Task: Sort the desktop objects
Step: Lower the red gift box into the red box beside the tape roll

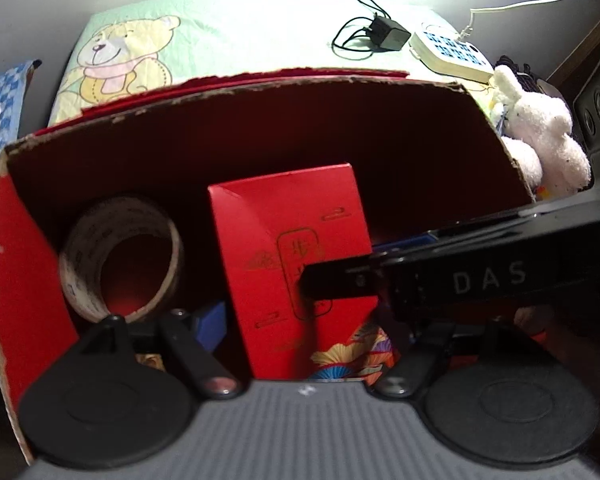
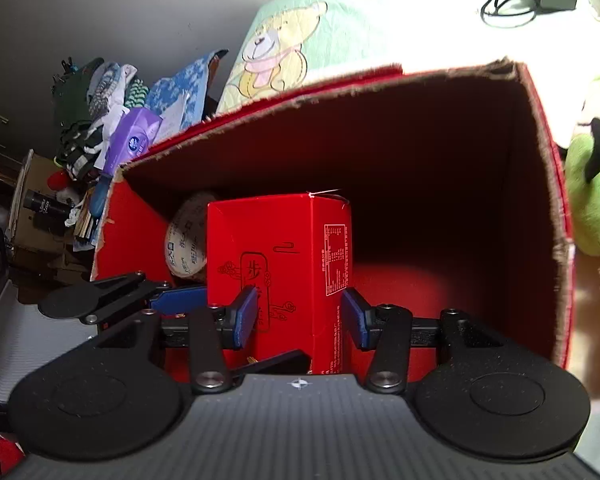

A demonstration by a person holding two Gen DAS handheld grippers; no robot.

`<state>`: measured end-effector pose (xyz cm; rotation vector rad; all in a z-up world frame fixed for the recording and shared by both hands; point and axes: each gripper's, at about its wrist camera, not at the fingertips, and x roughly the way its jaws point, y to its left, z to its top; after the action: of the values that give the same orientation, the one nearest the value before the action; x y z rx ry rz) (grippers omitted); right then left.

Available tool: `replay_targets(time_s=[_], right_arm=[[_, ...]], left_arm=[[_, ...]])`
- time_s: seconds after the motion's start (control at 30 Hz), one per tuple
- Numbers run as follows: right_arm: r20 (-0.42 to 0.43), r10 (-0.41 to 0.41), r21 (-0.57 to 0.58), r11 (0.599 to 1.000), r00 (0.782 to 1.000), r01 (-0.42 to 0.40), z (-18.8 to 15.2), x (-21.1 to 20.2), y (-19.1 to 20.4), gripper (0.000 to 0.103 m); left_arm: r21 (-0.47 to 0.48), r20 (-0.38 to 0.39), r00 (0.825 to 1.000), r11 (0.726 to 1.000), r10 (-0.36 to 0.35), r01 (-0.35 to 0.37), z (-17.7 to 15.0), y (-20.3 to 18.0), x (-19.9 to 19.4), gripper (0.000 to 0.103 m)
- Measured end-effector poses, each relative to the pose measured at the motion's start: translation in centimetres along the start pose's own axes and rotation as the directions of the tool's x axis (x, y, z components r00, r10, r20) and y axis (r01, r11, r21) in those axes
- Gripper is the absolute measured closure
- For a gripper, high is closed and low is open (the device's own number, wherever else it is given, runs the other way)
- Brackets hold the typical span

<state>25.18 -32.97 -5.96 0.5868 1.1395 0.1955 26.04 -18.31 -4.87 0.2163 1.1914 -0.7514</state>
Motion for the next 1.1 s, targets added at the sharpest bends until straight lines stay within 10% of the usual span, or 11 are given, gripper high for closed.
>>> replay_targets(time_s=[1.1], right_arm=[[-0.042, -0.039, 0.088, 0.995, 0.998, 0.043, 1.1, 1.9, -1.1, 0.068]], left_arm=[[-0.039, 0.005, 0.998, 0.998, 0.056, -0.055, 0.0, 1.0, -0.3, 0.02]])
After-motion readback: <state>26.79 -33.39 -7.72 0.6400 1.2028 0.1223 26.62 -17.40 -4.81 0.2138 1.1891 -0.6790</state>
